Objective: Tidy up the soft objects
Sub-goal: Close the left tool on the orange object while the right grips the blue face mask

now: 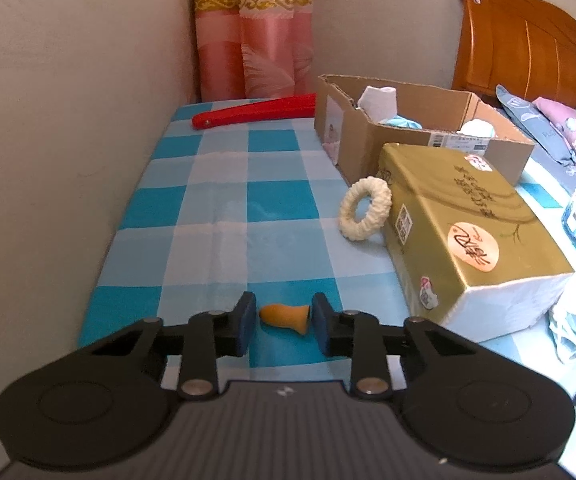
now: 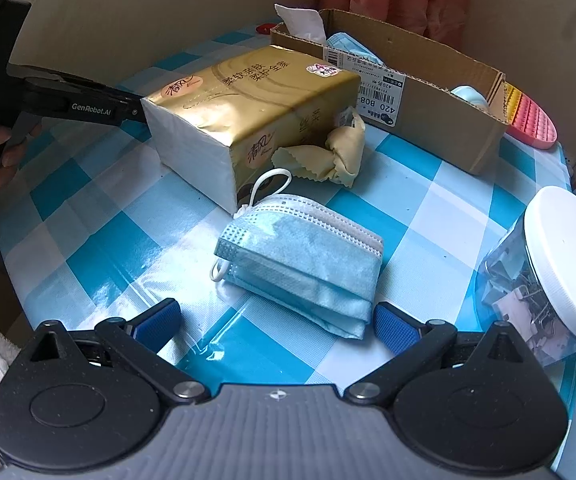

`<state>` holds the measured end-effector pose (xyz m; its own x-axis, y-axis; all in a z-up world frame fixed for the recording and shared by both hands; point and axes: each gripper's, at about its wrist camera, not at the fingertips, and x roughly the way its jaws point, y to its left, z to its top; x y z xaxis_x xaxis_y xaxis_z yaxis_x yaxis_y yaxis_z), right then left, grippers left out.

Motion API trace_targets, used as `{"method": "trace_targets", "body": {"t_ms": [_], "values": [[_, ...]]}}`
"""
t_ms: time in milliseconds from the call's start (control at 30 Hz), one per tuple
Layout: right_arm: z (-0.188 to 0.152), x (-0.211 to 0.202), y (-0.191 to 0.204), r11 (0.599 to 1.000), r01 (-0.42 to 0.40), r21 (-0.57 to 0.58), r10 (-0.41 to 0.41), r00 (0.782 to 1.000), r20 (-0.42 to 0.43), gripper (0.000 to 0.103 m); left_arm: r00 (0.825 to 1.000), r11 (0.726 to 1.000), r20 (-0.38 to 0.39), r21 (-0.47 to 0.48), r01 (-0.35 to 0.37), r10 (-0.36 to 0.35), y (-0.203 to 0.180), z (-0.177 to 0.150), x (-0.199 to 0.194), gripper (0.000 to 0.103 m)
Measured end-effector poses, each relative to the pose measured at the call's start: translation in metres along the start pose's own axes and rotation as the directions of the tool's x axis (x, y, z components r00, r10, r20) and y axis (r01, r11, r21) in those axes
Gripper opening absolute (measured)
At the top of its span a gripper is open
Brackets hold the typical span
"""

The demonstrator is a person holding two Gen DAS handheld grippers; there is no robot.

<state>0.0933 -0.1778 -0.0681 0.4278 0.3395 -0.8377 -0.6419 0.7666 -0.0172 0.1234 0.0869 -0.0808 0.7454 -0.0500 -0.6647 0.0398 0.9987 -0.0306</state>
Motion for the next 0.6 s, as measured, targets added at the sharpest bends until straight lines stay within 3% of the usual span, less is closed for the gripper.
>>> {"method": "trace_targets", "body": {"t_ms": [600], "values": [[0.023,0.018,-0.002,0.998,0.034,0.046,-0.035,0.999,0.024,0.103,1.000,1.000,-0.012,-0.026,-0.007,0.007,-0.004,-0.002,-0.005,0.025]]}}
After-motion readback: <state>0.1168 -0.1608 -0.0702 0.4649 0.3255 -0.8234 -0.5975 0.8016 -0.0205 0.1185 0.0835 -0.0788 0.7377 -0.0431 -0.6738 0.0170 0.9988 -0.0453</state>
